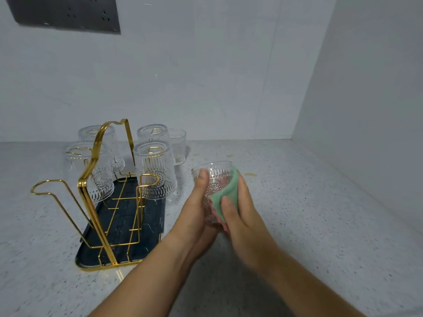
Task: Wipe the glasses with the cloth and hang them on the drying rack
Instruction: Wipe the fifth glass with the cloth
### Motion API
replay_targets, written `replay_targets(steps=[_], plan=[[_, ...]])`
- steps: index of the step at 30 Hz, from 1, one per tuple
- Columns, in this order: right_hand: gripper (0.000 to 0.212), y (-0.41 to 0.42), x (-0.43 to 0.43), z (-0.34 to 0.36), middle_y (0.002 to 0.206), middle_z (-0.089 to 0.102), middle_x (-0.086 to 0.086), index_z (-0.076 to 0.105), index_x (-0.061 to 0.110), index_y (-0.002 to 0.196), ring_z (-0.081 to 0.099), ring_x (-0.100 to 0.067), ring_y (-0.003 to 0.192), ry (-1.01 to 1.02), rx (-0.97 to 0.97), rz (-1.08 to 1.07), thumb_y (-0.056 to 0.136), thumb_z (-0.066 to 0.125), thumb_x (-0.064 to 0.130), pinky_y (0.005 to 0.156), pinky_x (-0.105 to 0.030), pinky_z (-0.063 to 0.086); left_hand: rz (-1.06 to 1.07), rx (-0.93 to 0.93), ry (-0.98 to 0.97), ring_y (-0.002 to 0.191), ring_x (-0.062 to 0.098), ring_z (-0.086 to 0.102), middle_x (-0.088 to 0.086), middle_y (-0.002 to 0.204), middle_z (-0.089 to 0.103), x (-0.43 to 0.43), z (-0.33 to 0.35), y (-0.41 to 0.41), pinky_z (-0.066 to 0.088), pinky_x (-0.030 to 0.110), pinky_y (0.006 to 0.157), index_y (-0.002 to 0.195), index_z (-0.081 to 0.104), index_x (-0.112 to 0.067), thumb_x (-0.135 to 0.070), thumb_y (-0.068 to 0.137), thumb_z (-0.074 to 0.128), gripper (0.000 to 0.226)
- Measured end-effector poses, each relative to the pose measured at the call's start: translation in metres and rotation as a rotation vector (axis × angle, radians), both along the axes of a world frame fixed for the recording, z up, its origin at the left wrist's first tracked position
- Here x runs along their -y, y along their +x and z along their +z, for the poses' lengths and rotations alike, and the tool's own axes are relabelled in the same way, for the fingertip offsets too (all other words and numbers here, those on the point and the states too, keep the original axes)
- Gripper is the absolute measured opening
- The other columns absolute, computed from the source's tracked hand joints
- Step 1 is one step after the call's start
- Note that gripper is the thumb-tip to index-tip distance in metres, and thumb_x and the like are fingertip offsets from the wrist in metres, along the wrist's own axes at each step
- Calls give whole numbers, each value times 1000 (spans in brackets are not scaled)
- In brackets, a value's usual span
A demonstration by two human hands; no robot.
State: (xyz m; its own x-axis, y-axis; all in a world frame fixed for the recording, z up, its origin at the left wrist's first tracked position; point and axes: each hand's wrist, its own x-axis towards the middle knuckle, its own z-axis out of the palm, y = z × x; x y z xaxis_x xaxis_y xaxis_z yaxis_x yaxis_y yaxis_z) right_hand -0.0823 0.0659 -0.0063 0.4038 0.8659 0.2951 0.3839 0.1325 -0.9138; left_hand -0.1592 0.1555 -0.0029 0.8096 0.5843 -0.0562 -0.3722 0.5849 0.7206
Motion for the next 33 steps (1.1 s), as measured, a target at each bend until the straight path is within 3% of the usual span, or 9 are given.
replay_targets(steps=[7,11,15,18,21,26,29,31,33], plan=[[75,1,15,-6,162,14,31,-3,39,163,16,15,148,-46,156,-99,103,41,49,126,-29,24,-7,-65,-73,115,32,74,19,125,76,0,2,1,51,45,109,121,79,-5,-76,85,52,83],[83,15,-8,16,161,37,8,14,44,160,46,-10,143,10,-39,-110,88,39,78,114,-44,46,-33,-66,-41,115,31,73,14,128,75,1,2,4,53,49,102,126,78,-15,-75,95,39,78],[92,16,-22,22,158,45,5,23,47,156,49,-17,143,41,-82,-114,77,38,92,116,-50,43,-1,-45,43,125,28,70,9,134,74,8,3,5,46,59,113,130,75,-24,-75,89,42,74],[81,6,-15,12,164,35,10,16,46,159,38,-11,150,29,-93,-69,89,42,79,122,-47,35,38,-46,61,125,28,70,13,135,72,4,5,3,51,49,108,139,69,-17,-73,80,53,82],[74,-3,2,-3,169,17,21,2,41,163,19,6,153,-36,1,-17,100,39,56,128,-37,23,41,-54,-35,114,29,74,15,127,74,0,6,0,51,40,103,124,78,-11,-77,78,54,85],[75,-2,13,-9,165,0,31,-10,38,161,3,14,151,-84,166,-98,104,38,46,128,-28,13,6,-83,-54,116,31,74,21,127,75,-2,4,2,57,40,97,113,83,-10,-76,92,44,80],[71,9,-1,3,161,15,26,-3,41,162,20,8,149,-41,133,-153,105,38,50,123,-27,25,-9,-86,-8,98,26,80,16,113,80,0,2,7,62,38,81,110,84,-10,-66,102,38,73],[68,16,-13,16,161,34,14,12,45,161,43,-3,142,-2,-10,-151,100,39,61,116,-36,44,2,-92,40,113,27,76,14,124,77,2,1,8,61,47,93,127,76,-12,-69,99,43,72],[58,18,-21,25,152,51,6,22,41,160,58,-9,131,-19,-139,-137,105,37,55,107,-32,53,43,-78,110,129,34,67,17,137,70,3,-4,11,50,59,110,138,68,-14,-75,84,65,81]])
